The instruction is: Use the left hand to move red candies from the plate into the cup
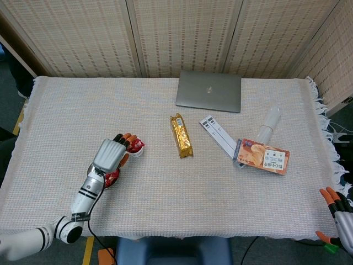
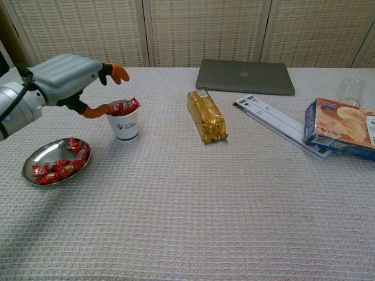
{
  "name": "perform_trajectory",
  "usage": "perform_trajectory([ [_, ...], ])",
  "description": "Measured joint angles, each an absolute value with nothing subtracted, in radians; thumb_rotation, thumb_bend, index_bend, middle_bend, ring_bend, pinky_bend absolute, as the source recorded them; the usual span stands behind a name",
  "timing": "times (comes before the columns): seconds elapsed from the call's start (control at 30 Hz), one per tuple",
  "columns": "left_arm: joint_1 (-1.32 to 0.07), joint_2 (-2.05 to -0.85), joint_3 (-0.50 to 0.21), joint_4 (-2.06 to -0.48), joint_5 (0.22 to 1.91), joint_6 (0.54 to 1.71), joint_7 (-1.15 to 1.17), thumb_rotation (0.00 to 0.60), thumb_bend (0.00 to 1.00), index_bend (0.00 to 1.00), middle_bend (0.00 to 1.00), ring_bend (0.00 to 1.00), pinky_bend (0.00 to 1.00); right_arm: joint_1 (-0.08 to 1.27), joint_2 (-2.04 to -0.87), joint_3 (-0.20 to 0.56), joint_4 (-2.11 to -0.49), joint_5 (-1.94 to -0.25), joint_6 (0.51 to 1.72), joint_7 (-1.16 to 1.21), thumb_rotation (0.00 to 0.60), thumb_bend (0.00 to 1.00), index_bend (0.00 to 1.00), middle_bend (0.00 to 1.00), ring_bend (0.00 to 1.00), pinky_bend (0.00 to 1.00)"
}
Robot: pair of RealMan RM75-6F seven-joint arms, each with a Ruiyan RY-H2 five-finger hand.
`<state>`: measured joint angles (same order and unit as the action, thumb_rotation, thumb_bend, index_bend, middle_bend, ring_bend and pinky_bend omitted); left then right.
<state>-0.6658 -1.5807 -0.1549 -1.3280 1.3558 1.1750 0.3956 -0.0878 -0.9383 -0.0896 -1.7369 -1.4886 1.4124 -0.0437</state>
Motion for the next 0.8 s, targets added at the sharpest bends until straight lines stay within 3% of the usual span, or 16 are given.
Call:
perform_trajectory([
  [0.27, -0.49, -1.487, 0.027, -1.375, 1.421, 1.253, 0.319, 0.6, 0.41, 0.2, 0.23, 0.29, 1.0, -0.089, -0.941, -0.104, -1.74, -1.528, 1.418, -0.052, 0.6, 0.04, 0.0, 0.0, 0.0, 0.29],
  [0.57, -0.477, -1.565, 0.041, -1.25, 1.427, 1.202, 0.322, 0.6, 0.4, 0.22, 0.25, 0.32, 1.0, -0.094, -0.942, -0.111, -1.738, -1.547, 1.431, -0.051, 0.6, 0.04, 0.0, 0.0, 0.0, 0.29],
  [0.8, -0.488, -1.619, 0.027, -1.178, 1.433, 1.166, 0.341, 0.6, 0.4, 0.31, 0.35, 0.41, 1.0, -0.096, -0.941, -0.11, -1.737, -1.543, 1.434, -0.048, 0.6, 0.04, 0.0, 0.0, 0.0, 0.29],
])
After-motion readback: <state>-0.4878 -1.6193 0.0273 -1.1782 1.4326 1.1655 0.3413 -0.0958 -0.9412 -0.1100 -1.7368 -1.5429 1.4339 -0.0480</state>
